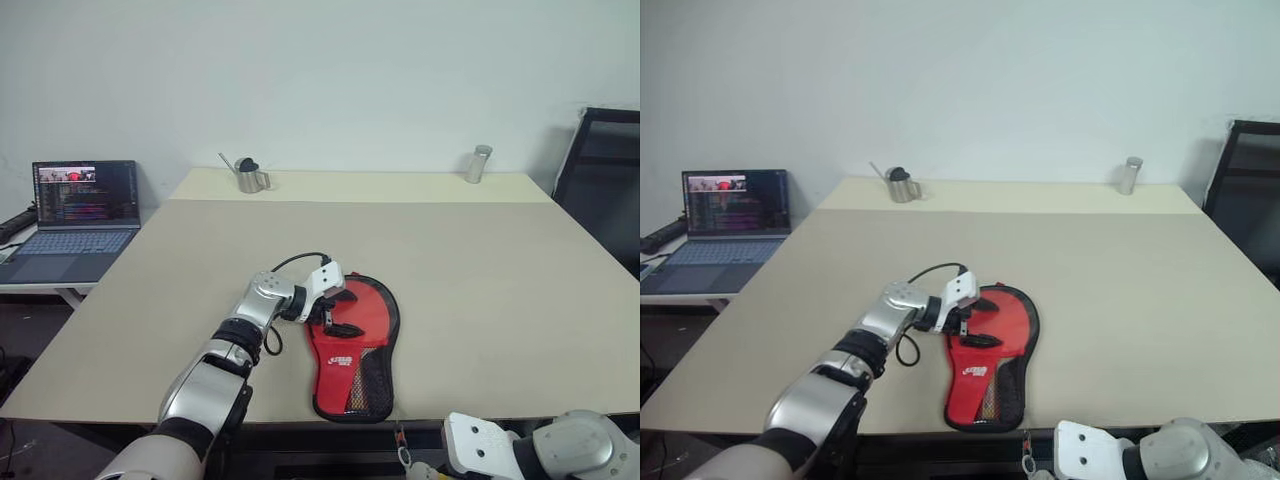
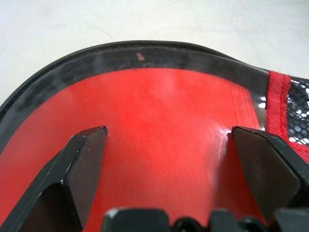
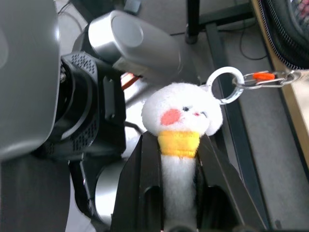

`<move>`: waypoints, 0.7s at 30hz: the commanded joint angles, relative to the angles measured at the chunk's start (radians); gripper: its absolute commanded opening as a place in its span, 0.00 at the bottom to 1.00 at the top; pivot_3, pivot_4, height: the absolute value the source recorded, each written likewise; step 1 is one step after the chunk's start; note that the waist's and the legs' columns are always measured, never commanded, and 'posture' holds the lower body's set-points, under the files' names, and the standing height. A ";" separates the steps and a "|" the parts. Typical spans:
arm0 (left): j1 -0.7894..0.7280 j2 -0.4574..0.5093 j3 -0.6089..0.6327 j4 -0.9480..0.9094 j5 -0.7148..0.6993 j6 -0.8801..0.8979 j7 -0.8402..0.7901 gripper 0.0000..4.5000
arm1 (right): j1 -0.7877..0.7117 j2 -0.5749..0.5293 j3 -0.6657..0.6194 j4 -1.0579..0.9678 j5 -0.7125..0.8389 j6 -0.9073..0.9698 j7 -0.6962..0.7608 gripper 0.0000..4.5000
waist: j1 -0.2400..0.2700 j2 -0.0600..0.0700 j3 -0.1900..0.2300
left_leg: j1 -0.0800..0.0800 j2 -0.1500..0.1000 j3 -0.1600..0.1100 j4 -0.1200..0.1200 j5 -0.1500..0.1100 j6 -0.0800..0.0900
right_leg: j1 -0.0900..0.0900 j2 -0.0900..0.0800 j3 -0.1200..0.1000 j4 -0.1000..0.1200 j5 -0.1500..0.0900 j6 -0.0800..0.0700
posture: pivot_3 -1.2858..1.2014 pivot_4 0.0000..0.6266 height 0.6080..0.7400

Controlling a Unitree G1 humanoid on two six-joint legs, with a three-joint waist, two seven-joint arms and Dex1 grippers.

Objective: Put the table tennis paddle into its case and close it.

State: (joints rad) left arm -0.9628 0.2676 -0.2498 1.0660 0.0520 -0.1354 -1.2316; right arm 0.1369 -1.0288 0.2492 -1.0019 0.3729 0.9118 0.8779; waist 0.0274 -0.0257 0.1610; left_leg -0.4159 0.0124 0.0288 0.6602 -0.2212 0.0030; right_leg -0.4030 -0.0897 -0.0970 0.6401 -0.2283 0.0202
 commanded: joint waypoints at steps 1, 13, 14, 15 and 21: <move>0.035 -0.013 -0.056 0.053 0.078 0.000 0.021 1.00 | -0.014 0.000 -0.031 -0.045 0.061 0.027 -0.025 0.07 | 0.000 0.000 0.000 | 0.000 0.000 0.000 0.000 0.000 0.000 | 0.000 0.000 0.000 0.000 0.000 0.000 | 0.52 0.24 1.00; 0.081 -0.009 -0.033 0.028 0.061 -0.017 0.050 1.00 | -0.170 0.058 -0.282 0.010 0.347 0.115 -0.050 0.98 | -0.002 0.000 0.000 | 0.000 0.000 0.000 0.000 -0.001 0.001 | 0.000 0.000 -0.002 0.000 0.000 0.001 | 0.52 0.24 1.00; 0.088 -0.008 -0.029 0.020 0.059 -0.015 0.053 1.00 | -0.210 0.070 -0.315 0.047 0.381 0.128 -0.053 0.98 | -0.002 0.000 -0.001 | 0.000 0.000 0.000 0.000 -0.001 0.001 | 0.000 0.000 -0.001 0.000 0.000 0.001 | 0.52 0.24 1.00; 0.095 -0.007 -0.024 0.011 0.056 -0.012 0.055 1.00 | -0.256 0.086 -0.343 0.095 0.409 0.144 -0.065 0.98 | -0.003 0.000 -0.001 | 0.000 0.001 0.000 0.000 -0.001 0.001 | 0.000 0.000 -0.001 0.000 0.000 0.001 | 0.52 0.24 1.00; 0.144 0.010 0.003 -0.089 0.026 0.025 0.067 1.00 | -0.465 0.198 -0.333 0.368 0.347 0.093 -0.159 0.98 | -0.001 0.002 -0.002 | 0.000 0.002 0.000 -0.001 -0.001 0.001 | 0.000 -0.001 -0.004 -0.004 0.000 0.001 | 0.52 0.24 1.00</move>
State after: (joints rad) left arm -0.8717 0.2695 -0.2127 0.9539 0.0363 -0.1499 -1.1799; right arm -0.3122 -0.8353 -0.0836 -0.6748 0.7368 1.0334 0.7257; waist 0.0263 -0.0235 0.1594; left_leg -0.4169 0.0139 0.0289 0.6587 -0.2220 0.0042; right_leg -0.4030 -0.0906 -0.1005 0.6357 -0.2280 0.0208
